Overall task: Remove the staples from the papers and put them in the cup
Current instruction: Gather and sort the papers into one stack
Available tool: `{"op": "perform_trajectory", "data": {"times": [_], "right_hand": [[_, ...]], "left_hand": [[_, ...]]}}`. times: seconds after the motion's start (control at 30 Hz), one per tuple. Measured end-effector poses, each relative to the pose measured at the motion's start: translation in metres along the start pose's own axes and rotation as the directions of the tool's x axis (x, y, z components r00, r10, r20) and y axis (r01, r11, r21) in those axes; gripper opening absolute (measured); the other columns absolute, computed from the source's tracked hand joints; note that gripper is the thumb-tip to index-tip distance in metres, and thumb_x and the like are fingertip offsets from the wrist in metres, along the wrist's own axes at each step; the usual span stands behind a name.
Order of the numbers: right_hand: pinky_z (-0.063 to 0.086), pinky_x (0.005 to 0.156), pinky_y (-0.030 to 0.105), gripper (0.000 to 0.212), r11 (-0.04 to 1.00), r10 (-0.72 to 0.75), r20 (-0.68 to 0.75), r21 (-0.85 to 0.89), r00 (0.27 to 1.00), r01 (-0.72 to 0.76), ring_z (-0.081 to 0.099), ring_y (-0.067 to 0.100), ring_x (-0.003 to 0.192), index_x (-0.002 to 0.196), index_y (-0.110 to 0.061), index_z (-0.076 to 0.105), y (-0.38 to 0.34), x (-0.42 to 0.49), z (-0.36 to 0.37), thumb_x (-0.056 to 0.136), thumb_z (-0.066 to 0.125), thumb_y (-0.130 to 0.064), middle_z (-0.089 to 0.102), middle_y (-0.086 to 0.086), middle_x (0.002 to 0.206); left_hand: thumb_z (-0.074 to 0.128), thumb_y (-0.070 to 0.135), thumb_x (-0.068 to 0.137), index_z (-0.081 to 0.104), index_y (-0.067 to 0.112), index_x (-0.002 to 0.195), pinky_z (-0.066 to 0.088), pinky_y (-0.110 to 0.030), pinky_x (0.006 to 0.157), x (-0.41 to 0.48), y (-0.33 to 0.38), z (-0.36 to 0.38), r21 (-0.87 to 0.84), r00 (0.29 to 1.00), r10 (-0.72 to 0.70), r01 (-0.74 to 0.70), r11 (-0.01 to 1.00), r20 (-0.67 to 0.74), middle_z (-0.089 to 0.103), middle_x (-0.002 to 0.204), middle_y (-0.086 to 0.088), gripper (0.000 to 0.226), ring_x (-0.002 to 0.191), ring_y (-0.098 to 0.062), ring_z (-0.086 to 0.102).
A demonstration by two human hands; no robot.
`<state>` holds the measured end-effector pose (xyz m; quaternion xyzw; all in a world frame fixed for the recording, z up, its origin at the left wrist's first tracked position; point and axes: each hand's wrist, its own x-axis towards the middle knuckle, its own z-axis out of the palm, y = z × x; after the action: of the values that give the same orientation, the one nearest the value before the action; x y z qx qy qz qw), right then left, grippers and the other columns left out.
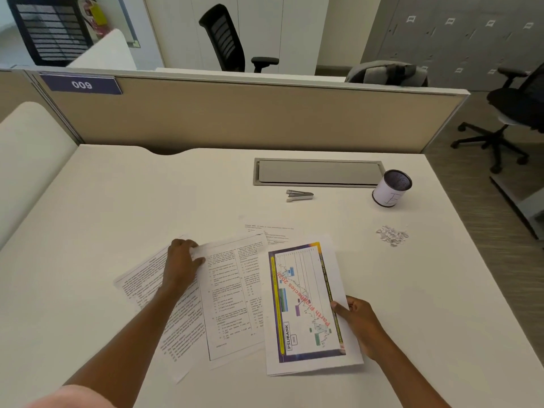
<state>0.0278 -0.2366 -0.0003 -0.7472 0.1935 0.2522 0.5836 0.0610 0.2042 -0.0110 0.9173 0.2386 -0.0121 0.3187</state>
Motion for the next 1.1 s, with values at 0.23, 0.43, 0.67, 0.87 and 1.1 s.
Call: {"op": "perform_trajectory", "data": {"times": [0.23, 0.43, 0.67, 0.87, 1.1], "right_hand": [[0.066, 0.078, 0.042, 0.017, 1.000, -0.003, -0.017, -0.004, 1.000, 0.003, 0.081, 0.024, 0.084, 0.111, -0.015, 0.077, 0.007, 0.001, -0.004, 0.100, 0.068, -0.025, 0.084, 0.002, 0.098], [0.065, 0.075, 0.039, 0.016, 0.999, -0.011, -0.057, 0.047, 0.998, 0.014, 0.081, 0.025, 0.086, 0.112, -0.016, 0.076, 0.011, 0.001, -0.018, 0.100, 0.068, -0.023, 0.083, 0.003, 0.102], [0.062, 0.086, 0.044, 0.021, 0.993, -0.026, -0.145, 0.107, 0.989, 0.042, 0.078, 0.030, 0.096, 0.119, -0.012, 0.074, 0.008, 0.014, -0.042, 0.100, 0.067, -0.018, 0.080, 0.008, 0.110], [0.064, 0.080, 0.041, 0.011, 0.989, -0.060, -0.170, 0.120, 0.984, 0.081, 0.078, 0.028, 0.093, 0.108, -0.016, 0.075, -0.004, 0.019, -0.043, 0.100, 0.067, -0.016, 0.080, 0.010, 0.109], [0.065, 0.078, 0.037, 0.017, 0.982, -0.079, 0.028, 0.173, 0.996, 0.073, 0.080, 0.024, 0.092, 0.114, -0.013, 0.076, -0.026, 0.008, -0.005, 0.099, 0.069, -0.019, 0.082, 0.007, 0.108]], "left_hand": [[0.073, 0.000, 0.094, 0.077, 0.009, 0.095, 0.050, -0.026, 0.074, -0.004, 0.025, -0.012, -0.231, 0.995, -0.018, -0.004, 0.973, -0.095, 0.077, 0.091, -0.006, 0.010, 0.086, -0.023, 0.069], [0.072, 0.010, 0.100, 0.080, 0.008, 0.105, 0.064, -0.040, 0.077, -0.004, 0.039, -0.026, -0.512, 0.994, -0.092, 0.049, 0.858, -0.059, 0.080, 0.102, -0.011, 0.009, 0.090, -0.029, 0.074], [0.071, 0.009, 0.101, 0.079, 0.016, 0.100, 0.062, -0.031, 0.056, 0.000, 0.073, -0.062, -0.671, 0.998, -0.005, -0.038, 0.740, -0.062, 0.079, 0.095, -0.011, 0.010, 0.081, -0.023, 0.072], [0.070, 0.010, 0.102, 0.078, 0.015, 0.098, 0.062, -0.030, 0.059, 0.006, 0.109, -0.092, -0.751, 0.997, 0.000, -0.059, 0.657, -0.078, 0.079, 0.085, 0.001, 0.010, 0.076, -0.014, 0.075], [0.070, 0.009, 0.102, 0.076, 0.009, 0.097, 0.061, -0.030, 0.058, 0.009, 0.141, -0.070, -0.775, 1.000, 0.000, 0.014, 0.632, 0.019, 0.078, 0.086, -0.004, 0.008, 0.072, -0.016, 0.075]]}}
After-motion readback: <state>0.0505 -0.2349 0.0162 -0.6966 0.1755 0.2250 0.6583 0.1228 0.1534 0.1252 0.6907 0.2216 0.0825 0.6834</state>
